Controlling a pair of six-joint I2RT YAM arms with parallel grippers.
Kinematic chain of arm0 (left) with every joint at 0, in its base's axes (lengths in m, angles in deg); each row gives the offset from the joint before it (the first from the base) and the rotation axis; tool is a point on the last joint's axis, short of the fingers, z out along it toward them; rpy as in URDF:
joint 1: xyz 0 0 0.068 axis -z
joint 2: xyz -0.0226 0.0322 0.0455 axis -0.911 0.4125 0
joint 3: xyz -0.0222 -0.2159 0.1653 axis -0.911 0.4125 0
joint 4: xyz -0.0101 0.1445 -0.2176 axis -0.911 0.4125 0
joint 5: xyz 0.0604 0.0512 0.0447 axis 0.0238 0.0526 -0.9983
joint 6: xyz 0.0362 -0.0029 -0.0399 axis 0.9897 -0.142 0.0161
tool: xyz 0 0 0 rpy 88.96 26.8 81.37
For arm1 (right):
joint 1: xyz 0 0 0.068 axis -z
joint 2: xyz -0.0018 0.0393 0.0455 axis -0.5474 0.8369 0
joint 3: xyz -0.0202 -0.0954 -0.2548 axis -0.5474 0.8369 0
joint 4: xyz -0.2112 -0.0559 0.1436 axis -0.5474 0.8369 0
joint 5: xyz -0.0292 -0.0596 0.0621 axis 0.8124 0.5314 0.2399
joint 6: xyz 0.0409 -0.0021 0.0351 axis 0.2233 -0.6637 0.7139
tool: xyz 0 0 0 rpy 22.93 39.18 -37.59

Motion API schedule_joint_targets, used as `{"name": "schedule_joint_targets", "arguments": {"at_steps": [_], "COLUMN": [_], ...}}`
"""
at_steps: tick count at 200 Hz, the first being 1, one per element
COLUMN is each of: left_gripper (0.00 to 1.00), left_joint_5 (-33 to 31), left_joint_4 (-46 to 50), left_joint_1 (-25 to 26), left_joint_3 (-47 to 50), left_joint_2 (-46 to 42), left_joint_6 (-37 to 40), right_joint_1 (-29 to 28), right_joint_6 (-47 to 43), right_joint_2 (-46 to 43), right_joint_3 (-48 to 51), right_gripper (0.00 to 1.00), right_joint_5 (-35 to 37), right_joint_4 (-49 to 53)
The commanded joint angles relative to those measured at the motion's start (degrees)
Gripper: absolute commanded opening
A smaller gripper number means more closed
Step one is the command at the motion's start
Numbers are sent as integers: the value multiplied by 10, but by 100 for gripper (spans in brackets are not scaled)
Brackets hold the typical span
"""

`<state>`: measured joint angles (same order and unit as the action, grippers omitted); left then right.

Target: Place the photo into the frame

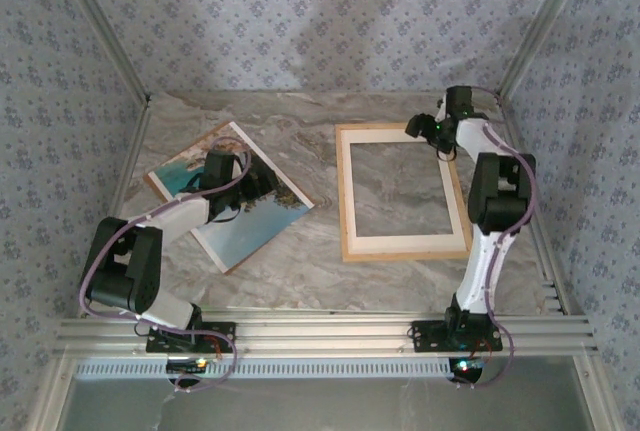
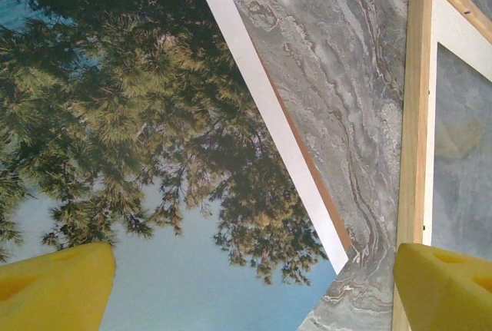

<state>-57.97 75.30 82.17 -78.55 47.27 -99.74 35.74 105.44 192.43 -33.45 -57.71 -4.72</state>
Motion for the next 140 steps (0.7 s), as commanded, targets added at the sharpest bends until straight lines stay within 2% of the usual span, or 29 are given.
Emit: {"name": "schedule_joint_targets", "arguments": {"at_steps": [1,26,55,94,140], "left_gripper": [93,94,94,94,94], "left_joint_5": [-13,-58,-86,-101,-116], "left_joint_4": [21,54,77,95,109], "left_joint_1": [3,-5,-46,-105,-139], "left_joint_3": [-15,-11,7,37,48], "left_joint_2": [-6,-26,-48,-67,-67], "left_joint_6": [30,56,65,40,40], "right_joint_1": [2,-29,-145,-307,-399], "right_joint_6": [-18,-43,-83,-60,-55], "right_joint_2": [-85,-188,-243,-179,-64], "right_joint_3": [83,189,254,224,112], "right_gripper": [81,81,82,81,78], "right_joint_5": [34,24,-33,-18,11], "right_joint_4": [-4,-26,-48,-66,-57]}}
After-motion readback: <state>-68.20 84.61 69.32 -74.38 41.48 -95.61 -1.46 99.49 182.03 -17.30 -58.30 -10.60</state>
